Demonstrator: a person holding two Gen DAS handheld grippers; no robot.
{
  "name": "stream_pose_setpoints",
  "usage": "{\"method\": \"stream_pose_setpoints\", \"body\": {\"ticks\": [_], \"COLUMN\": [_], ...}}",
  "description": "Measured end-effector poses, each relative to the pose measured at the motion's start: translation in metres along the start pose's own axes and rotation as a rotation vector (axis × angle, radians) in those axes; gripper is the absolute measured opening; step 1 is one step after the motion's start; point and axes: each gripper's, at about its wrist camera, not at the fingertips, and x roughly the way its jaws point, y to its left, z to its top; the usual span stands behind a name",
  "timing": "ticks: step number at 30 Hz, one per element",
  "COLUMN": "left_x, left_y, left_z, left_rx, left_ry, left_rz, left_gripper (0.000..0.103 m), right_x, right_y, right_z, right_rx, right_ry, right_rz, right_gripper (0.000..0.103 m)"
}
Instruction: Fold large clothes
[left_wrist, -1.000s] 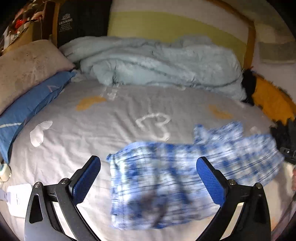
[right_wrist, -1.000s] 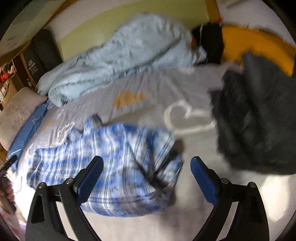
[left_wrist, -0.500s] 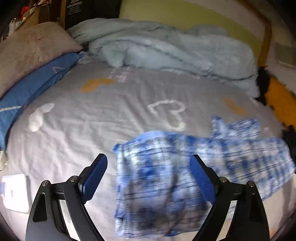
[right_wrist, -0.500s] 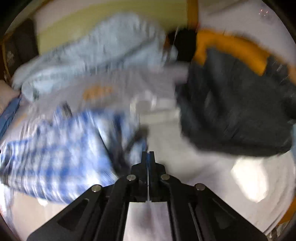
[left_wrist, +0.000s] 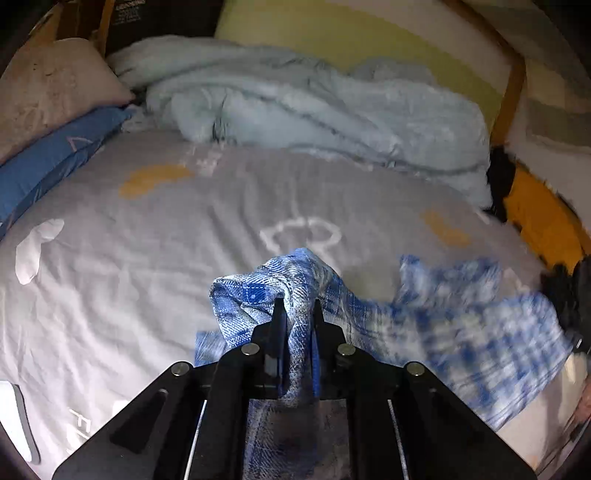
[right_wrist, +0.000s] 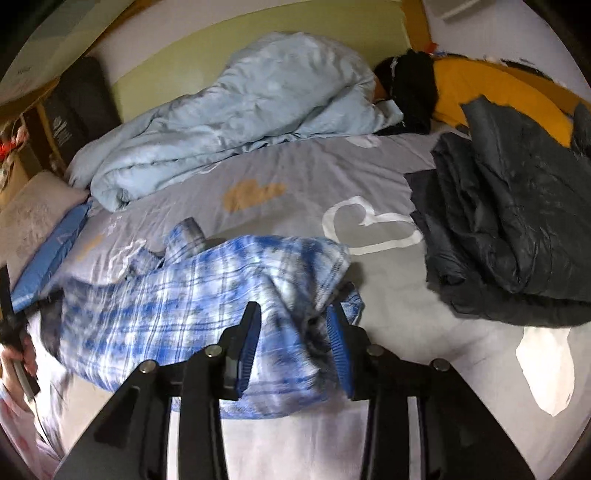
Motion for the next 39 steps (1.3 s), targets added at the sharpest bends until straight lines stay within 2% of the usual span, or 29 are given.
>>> {"method": "stream_pose_setpoints", "body": {"ticks": [2, 4, 5, 6, 7, 8, 10, 12, 14, 17, 18, 20, 21, 23, 27, 30, 33, 37, 39], "left_x": [0.004, 0.017, 0.024, 0.032, 0.034, 0.035, 0.026, 0.008, -0.011, -0.04, -0.048, -0.06, -0.067, -0.081, -0.099, -0.1, -0.097, -0.097, -0.096], "left_y": [0.001, 0.002, 0.004, 0.006, 0.009, 0.011, 0.01, 0.002, -0.009, -0.032, -0.038, -0.053, -0.061, -0.076, -0.1, -0.104, -0.102, -0.092, -0.09], "left_z": [0.007, 0.005, 0.001, -0.002, -0.004, -0.006, -0.007, -0.006, -0.007, -0.013, -0.017, -0.025, -0.03, -0.039, -0.049, -0.056, -0.058, -0.06, -0.06], "left_rx": [-0.011, 0.002, 0.01, 0.022, 0.029, 0.033, 0.04, 0.061, 0.082, 0.127, 0.139, 0.152, 0.155, 0.169, 0.186, 0.186, 0.176, 0.149, 0.146], "left_ry": [0.0, 0.049, 0.078, 0.116, 0.138, 0.137, 0.1, 0.046, -0.008, -0.067, -0.077, -0.083, -0.08, -0.1, -0.127, -0.117, -0.109, -0.117, -0.125], "left_rz": [0.015, 0.056, 0.092, 0.14, 0.173, 0.188, 0.193, 0.195, 0.178, 0.138, 0.122, 0.092, 0.081, 0.045, -0.012, -0.029, -0.019, -0.013, 0.001], "left_gripper": [0.01, 0.014, 0.023, 0.026, 0.035, 0.039, 0.041, 0.05, 0.068, 0.082, 0.084, 0.096, 0.099, 0.102, 0.103, 0.103, 0.103, 0.103, 0.103], "right_x": [0.0, 0.002, 0.003, 0.007, 0.011, 0.013, 0.021, 0.02, 0.016, 0.004, 0.001, -0.006, -0.011, -0.02, -0.037, -0.031, -0.017, 0.008, 0.021], "right_y": [0.004, 0.009, 0.008, 0.01, 0.011, 0.012, 0.01, 0.006, 0.002, -0.001, -0.001, -0.002, -0.003, -0.003, -0.013, -0.022, -0.027, -0.027, -0.026], "right_z": [-0.003, -0.005, -0.006, -0.007, -0.008, -0.009, -0.011, -0.012, -0.01, -0.008, -0.007, -0.008, -0.009, -0.011, -0.02, -0.031, -0.04, -0.047, -0.051], "right_rx": [-0.017, -0.039, -0.044, -0.053, -0.065, -0.07, -0.068, -0.05, -0.039, -0.017, -0.012, 0.003, 0.023, 0.063, 0.213, 0.328, 0.394, 0.434, 0.469], "right_ry": [-0.005, -0.005, -0.004, 0.004, 0.025, 0.04, 0.069, 0.063, 0.043, -0.007, -0.016, -0.036, -0.049, -0.069, -0.091, -0.052, -0.004, 0.081, 0.104], "right_rz": [0.014, 0.012, 0.005, -0.007, -0.016, -0.027, -0.068, -0.074, -0.076, -0.064, -0.052, -0.036, -0.043, -0.042, 0.057, 0.131, 0.133, 0.179, 0.19], "right_gripper": [0.038, 0.048, 0.051, 0.051, 0.052, 0.053, 0.054, 0.057, 0.065, 0.074, 0.076, 0.088, 0.09, 0.094, 0.099, 0.099, 0.099, 0.082, 0.079]}}
